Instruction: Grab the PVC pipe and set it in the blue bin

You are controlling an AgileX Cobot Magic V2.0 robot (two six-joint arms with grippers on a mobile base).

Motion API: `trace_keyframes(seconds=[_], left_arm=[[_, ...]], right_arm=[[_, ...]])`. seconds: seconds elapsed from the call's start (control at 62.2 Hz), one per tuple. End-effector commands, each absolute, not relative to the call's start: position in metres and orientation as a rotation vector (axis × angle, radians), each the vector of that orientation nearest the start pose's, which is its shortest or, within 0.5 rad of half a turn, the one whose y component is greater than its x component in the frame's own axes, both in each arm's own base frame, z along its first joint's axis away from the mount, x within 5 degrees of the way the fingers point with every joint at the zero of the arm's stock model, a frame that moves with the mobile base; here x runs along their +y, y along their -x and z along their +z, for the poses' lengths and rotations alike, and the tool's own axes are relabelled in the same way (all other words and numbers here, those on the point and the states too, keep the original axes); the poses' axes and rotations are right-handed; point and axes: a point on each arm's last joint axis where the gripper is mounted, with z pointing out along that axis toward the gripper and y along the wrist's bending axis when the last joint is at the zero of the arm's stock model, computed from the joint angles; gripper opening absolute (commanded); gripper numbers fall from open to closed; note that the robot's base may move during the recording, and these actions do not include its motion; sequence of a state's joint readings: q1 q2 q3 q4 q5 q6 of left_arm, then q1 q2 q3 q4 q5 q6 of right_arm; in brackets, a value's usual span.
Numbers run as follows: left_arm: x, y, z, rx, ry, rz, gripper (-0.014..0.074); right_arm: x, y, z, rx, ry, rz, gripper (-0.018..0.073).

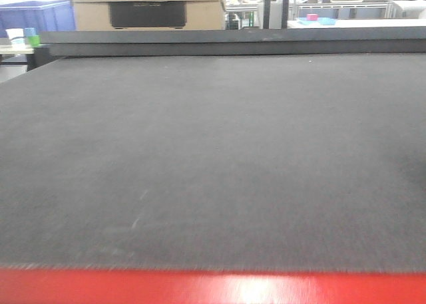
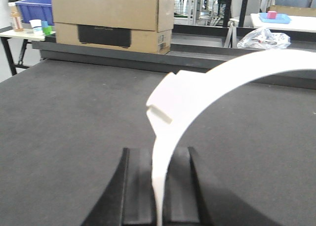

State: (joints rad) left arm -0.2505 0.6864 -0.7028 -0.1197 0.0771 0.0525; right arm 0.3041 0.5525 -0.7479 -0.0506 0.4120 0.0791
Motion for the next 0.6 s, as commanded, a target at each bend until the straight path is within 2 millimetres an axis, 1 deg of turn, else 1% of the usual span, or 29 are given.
trace_keyframes(seconds=[0.0,0.579], left_arm=[[-0.0366,-0.1372,0.3852,1.518,-0.142,-0.273,-0.0111],[-0.0366,-0.1372,0.3852,1.518,-0.142,-0.273,-0.0111]], right_arm=[[0.0288,-0.0991,0.3872,1.652,0.211,0.233,-0.0162],[0.0288,-0.0991,0.3872,1.652,0.211,0.233,-0.0162]])
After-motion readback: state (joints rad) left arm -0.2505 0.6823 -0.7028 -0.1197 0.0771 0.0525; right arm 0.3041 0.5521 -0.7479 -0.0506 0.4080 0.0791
